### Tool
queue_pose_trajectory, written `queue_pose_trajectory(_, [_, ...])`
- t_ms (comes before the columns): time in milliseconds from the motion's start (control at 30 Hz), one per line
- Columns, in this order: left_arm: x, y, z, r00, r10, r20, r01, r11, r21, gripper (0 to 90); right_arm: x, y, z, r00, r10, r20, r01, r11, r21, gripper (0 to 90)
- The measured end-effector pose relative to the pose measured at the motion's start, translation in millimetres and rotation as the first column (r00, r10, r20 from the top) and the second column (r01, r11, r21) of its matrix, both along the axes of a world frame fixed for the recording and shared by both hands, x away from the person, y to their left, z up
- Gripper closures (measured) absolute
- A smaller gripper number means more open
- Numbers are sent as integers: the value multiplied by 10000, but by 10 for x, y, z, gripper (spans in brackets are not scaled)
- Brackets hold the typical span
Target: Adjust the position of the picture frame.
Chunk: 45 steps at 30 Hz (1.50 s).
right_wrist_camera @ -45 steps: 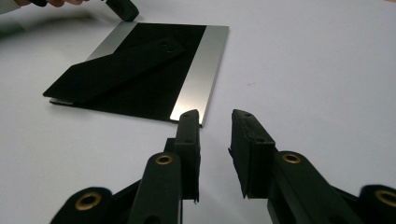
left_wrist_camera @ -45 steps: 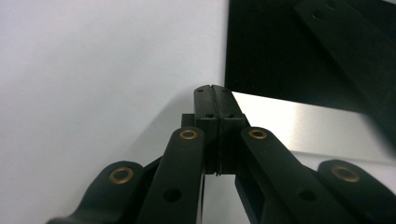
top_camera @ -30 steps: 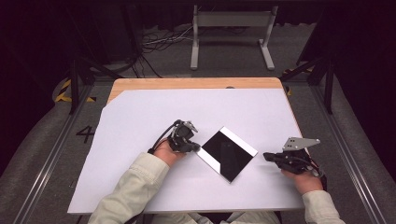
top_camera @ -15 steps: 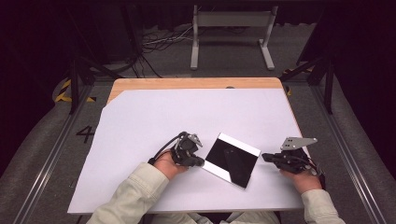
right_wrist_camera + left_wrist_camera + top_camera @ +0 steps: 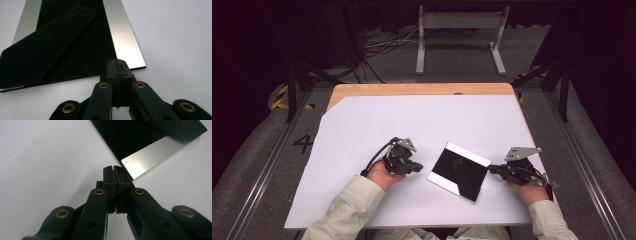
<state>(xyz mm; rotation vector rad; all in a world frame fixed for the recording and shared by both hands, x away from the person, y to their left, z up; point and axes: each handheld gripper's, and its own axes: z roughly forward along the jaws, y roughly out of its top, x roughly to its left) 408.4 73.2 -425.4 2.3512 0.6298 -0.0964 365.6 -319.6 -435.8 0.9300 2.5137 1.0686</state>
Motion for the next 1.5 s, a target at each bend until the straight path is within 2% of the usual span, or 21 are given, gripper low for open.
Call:
queue_pose_trajectory(167, [-33,59,5,10000,92,-22,-93,9999,-99,875,35,26,-21,10000,34,-82,-34,10000,-55,900])
queue_pose_trajectory(200, [-45,67,4,9999,121,1,-121,9999,-90,874,48,29,-40,10000,-68,-15,68,9999,98,900])
queue_pose_trajectory(333, [-67,75,-1,9999,120,-10,-120,9999,-59,874,104,80,-59,9998,-185,94,183,9996,215,900])
queue_pose_trajectory(500, [-88,139,0,9995,306,31,-306,9995,-71,873,245,245,-63,9992,-204,357,203,9998,43,900])
queue_pose_trajectory(667, [-93,225,-25,9985,542,-55,-542,9985,-76,873,322,360,-65,9989,-243,411,243,9997,-2,900])
queue_pose_trajectory(967, [-148,335,-46,9967,807,-62,-807,9967,-53,872,512,638,-70,9984,114,550,-107,9999,-134,900])
queue_pose_trajectory(1333, [-186,423,-59,9937,1112,-109,-1114,9937,-148,863,590,771,-100,9975,1,714,-2,10000,15,900])
queue_pose_trajectory(1500, [-187,423,-54,9941,1085,-33,-1085,9940,-154,858,601,788,-106,9972,-3,751,-4,10000,90,900])
